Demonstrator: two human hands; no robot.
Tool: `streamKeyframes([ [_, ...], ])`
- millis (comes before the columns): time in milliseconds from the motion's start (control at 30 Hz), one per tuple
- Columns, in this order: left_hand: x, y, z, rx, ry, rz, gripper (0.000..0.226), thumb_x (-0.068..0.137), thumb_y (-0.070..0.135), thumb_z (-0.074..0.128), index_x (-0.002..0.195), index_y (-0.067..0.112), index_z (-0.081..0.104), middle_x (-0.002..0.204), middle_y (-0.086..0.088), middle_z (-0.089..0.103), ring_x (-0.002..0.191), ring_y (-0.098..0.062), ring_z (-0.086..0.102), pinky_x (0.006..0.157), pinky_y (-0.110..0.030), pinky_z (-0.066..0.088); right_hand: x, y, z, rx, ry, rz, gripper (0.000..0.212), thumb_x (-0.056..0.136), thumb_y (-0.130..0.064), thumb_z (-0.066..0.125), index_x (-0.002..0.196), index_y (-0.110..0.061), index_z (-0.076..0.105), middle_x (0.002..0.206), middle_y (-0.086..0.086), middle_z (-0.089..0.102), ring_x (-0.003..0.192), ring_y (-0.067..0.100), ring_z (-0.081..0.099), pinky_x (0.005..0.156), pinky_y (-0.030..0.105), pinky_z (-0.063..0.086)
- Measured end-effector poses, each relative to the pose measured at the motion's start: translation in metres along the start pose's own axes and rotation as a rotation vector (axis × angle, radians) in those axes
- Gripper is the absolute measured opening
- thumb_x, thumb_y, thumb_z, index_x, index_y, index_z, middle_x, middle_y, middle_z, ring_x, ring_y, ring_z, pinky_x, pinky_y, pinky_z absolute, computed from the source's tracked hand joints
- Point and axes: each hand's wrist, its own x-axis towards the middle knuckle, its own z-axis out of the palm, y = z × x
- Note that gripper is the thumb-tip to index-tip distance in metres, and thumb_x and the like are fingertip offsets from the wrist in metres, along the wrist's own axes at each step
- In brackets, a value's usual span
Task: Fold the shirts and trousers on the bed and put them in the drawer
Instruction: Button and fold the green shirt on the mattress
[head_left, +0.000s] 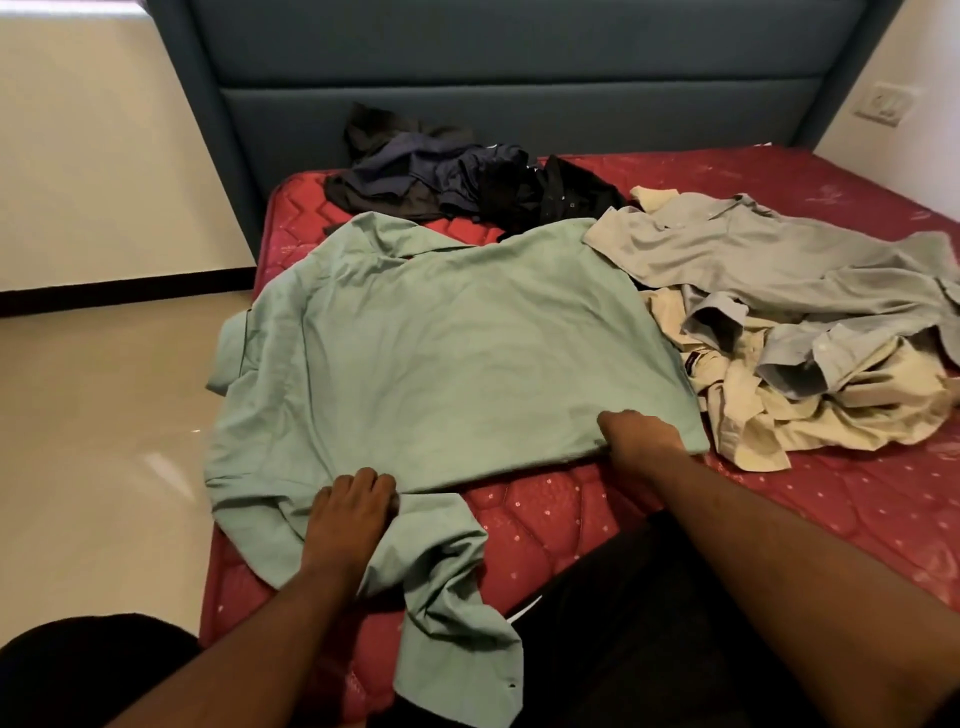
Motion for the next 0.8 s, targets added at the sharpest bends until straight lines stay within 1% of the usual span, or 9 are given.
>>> streamKeyframes([
  [133, 0.028, -0.002, -0.027, -0.220, -0.006, -0.177, 0.009, 0.091, 0.028, 0.054, 0.091, 0.018, 0.053, 0.084, -0.005, 0.061, 0.076, -0.034, 0.062, 0.060, -0.037, 0.043, 0.016, 0.004, -0.015, 0.179, 0.165, 0.057, 0.018, 0.091, -0.012, 0.044, 0.108, -0.012, 0.048, 0.112, 0.017, 0.051, 0.101, 0.040, 0.057, 0.079, 0.041, 0.044],
  [233, 0.077, -0.010, -0.045, -0.257, 0.078, -0.172, 0.012, 0.099, 0.024, 0.045, 0.104, 0.015, 0.052, 0.100, -0.012, 0.059, 0.088, -0.038, 0.062, 0.071, -0.044, 0.044, 0.052, 0.005, -0.031, 0.203, 0.229, 0.116, 0.021, 0.093, -0.011, 0.043, 0.112, -0.009, 0.053, 0.115, 0.019, 0.048, 0.104, 0.043, 0.057, 0.084, 0.044, 0.046],
  [333, 0.138, -0.024, -0.059, -0.186, 0.076, -0.078, 0.022, 0.101, 0.030, 0.041, 0.111, 0.014, 0.051, 0.109, -0.014, 0.056, 0.090, -0.040, 0.061, 0.074, -0.048, 0.046, 0.097, 0.013, -0.050, 0.184, 0.274, 0.143, 0.026, 0.096, -0.011, 0.039, 0.117, -0.007, 0.054, 0.120, 0.022, 0.051, 0.111, 0.044, 0.055, 0.090, 0.045, 0.046],
  [433, 0.201, -0.044, -0.059, -0.074, -0.026, 0.020, 0.022, 0.101, 0.033, 0.042, 0.113, 0.016, 0.051, 0.113, -0.013, 0.056, 0.091, -0.038, 0.062, 0.075, -0.046, 0.048, 0.149, 0.017, -0.056, 0.139, 0.249, 0.148, 0.029, 0.097, -0.013, 0.039, 0.121, -0.006, 0.053, 0.124, 0.023, 0.052, 0.115, 0.044, 0.054, 0.094, 0.045, 0.045],
  [500, 0.236, -0.053, -0.048, -0.037, -0.152, 0.018, 0.026, 0.100, 0.037, 0.042, 0.119, 0.020, 0.051, 0.120, -0.011, 0.056, 0.100, -0.034, 0.060, 0.084, -0.046, 0.048, 0.176, 0.014, -0.049, 0.156, 0.178, 0.160, 0.031, 0.097, -0.015, 0.040, 0.126, -0.009, 0.049, 0.128, 0.023, 0.049, 0.116, 0.044, 0.053, 0.096, 0.046, 0.044],
  [567, 0.249, -0.059, -0.040, -0.061, -0.258, -0.041, 0.044, 0.098, 0.049, 0.042, 0.133, 0.024, 0.048, 0.133, -0.010, 0.053, 0.115, -0.033, 0.056, 0.096, -0.046, 0.044, 0.179, 0.001, -0.042, 0.151, 0.102, 0.180, 0.042, 0.097, -0.016, 0.040, 0.139, -0.017, 0.037, 0.137, 0.019, 0.039, 0.116, 0.045, 0.053, 0.095, 0.048, 0.044],
  [600, 0.247, -0.062, -0.040, -0.080, -0.240, -0.047, 0.053, 0.096, 0.057, 0.039, 0.138, 0.025, 0.046, 0.137, -0.008, 0.053, 0.121, -0.031, 0.053, 0.100, -0.047, 0.040, 0.172, -0.011, -0.039, 0.136, 0.100, 0.160, 0.048, 0.098, -0.018, 0.040, 0.145, -0.022, 0.029, 0.143, 0.016, 0.033, 0.116, 0.044, 0.053, 0.094, 0.049, 0.044],
  [700, 0.211, -0.076, -0.048, -0.183, -0.065, -0.036, 0.073, 0.088, 0.071, 0.023, 0.135, 0.025, 0.053, 0.132, -0.005, 0.061, 0.119, -0.029, 0.057, 0.102, -0.054, 0.039, 0.129, -0.058, -0.026, 0.156, 0.151, -0.165, 0.054, 0.100, -0.038, 0.040, 0.150, -0.037, 0.019, 0.158, 0.008, 0.018, 0.118, 0.036, 0.053, 0.094, 0.045, 0.046],
  [800, 0.162, -0.100, -0.053, -0.198, 0.010, -0.088, 0.066, 0.087, 0.065, 0.029, 0.131, 0.026, 0.058, 0.128, -0.003, 0.063, 0.117, -0.027, 0.060, 0.104, -0.058, 0.034, 0.068, -0.105, -0.006, 0.139, 0.154, -0.798, 0.058, 0.095, -0.044, 0.046, 0.148, -0.045, 0.022, 0.162, 0.002, 0.015, 0.115, 0.030, 0.060, 0.085, 0.037, 0.053],
])
